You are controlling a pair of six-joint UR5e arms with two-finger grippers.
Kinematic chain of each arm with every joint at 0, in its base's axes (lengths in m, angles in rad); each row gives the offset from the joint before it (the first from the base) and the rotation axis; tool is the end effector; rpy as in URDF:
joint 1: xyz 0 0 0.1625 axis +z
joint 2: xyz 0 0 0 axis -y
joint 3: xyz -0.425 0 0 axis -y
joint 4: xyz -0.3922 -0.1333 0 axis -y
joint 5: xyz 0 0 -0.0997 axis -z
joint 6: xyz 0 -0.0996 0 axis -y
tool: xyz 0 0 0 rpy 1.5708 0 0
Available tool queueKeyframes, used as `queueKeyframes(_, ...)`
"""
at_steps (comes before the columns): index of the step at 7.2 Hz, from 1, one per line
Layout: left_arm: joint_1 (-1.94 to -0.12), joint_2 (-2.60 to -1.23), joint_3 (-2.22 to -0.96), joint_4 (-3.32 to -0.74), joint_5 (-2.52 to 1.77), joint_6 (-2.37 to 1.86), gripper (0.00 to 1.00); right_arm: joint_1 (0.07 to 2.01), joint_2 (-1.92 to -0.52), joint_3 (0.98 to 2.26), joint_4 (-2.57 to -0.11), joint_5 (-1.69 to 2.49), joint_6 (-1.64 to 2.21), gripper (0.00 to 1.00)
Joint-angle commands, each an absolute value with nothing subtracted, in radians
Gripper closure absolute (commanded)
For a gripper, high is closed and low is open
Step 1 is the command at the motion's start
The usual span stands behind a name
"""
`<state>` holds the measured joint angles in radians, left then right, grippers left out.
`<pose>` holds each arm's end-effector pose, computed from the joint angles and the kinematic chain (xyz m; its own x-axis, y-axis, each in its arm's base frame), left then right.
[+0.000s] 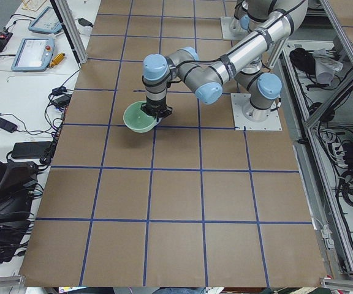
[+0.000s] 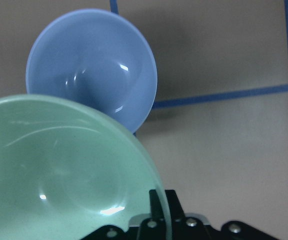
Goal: Stack green bowl on blue bowl
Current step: 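Lift the green bowl with the left gripper and carry it over the blue bowl, then lower the green bowl into the blue bowl and open the left gripper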
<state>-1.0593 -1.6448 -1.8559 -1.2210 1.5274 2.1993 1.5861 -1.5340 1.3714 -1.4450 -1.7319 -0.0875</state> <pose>0.1234 -0.5011 0.3481 0.1162 0.9931 -0.0180 0.9923 -0.1168 -0.0406 0.1251 -0.5041 0.5561 -0.9819 -0.0965 0.1629 -0.1015 0.9946 -0.0226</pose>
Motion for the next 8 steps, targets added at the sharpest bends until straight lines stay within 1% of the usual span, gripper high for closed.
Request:
queueKeyframes(1,-1.117,-1.635,-1.923,-1.192,1.523,2.139,1.0,1.586,-1.534,1.371,-1.445,-1.732,-0.087,0.0)
queueKeyframes(3,-1.115,-1.664,-1.954,-1.093,1.523,2.131,1.0,1.586,-1.534,1.371,-1.445,-1.732,-0.087,0.0)
queueKeyframes(6,-1.115,-1.684,-1.951,-1.085,1.522,2.109,1.0,1.586,-1.534,1.371,-1.445,-1.732,-0.087,0.0)
queueKeyframes(7,-1.117,-1.689,-1.95,-1.078,1.522,2.102,0.94,1.586,-1.534,1.371,-1.445,-1.732,-0.087,0.0)
queueKeyframes(8,-1.117,-1.693,-1.95,-1.069,1.519,2.076,0.11,1.586,-1.534,1.371,-1.445,-1.732,-0.087,0.0)
